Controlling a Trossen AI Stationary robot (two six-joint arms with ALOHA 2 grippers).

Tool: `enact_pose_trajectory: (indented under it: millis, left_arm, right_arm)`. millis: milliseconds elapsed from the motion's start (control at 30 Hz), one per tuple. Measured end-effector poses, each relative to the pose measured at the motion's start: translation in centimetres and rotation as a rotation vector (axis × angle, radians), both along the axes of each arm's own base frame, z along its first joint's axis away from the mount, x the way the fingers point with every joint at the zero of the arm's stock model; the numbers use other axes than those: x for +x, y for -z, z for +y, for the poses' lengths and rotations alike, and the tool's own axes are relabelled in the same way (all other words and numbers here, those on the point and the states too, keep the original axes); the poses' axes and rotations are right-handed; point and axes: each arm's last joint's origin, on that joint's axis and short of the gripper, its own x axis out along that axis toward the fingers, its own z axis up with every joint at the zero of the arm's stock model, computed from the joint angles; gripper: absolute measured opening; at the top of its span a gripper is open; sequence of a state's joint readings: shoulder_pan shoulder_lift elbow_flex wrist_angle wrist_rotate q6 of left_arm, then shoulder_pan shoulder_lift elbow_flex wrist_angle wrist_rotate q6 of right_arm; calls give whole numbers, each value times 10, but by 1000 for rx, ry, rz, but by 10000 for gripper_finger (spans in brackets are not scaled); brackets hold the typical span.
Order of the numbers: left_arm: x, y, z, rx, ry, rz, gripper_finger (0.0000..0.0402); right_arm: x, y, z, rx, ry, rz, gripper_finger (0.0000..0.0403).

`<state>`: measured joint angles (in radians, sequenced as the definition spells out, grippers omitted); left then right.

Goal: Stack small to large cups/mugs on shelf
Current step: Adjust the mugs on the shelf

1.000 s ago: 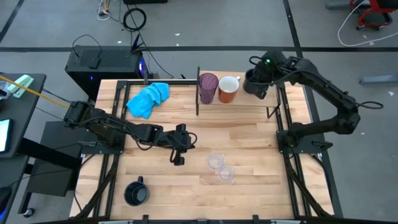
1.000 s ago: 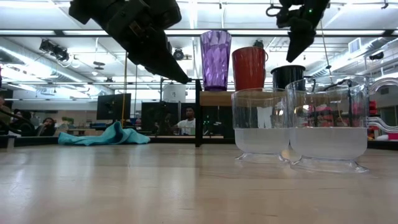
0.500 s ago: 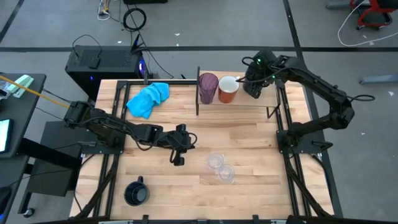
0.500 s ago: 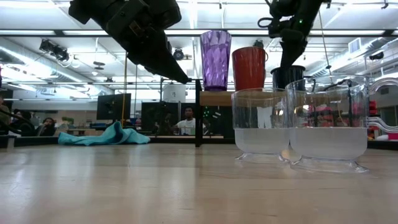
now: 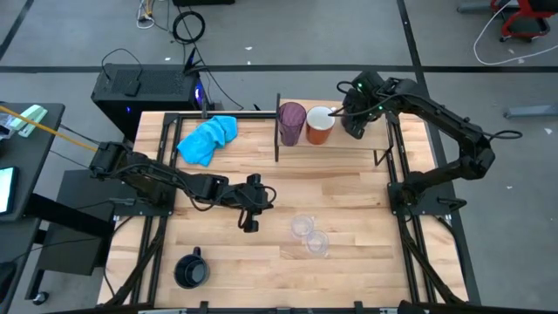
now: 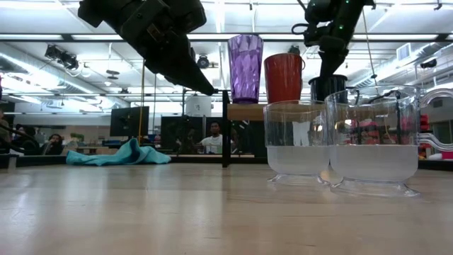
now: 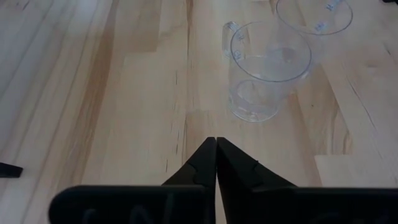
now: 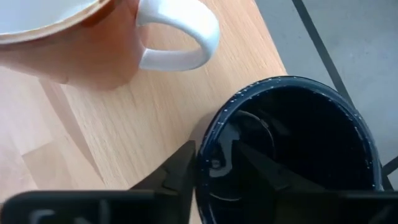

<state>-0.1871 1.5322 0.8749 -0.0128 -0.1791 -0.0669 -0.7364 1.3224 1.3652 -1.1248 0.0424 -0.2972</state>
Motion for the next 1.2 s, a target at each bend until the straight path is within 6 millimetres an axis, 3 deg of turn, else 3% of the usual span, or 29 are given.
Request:
enact_pose_trajectory:
  millis: [333,600,900,1200]
  left_arm:
    - [0,0,0,0,0,1,24]
    - [-1,1,0,1,0,9,16]
    - [0,0,0,17,12,8,21]
    - [0,0,0,31,23,8,18]
  right_arm:
    - [-2,1,2,2,-71,46,20]
    - [-3,1,8,-3,-212,95,49]
    - [-1,2,14,-39,-373,154,19]
    - [0,1,13,-72,-420,161,48]
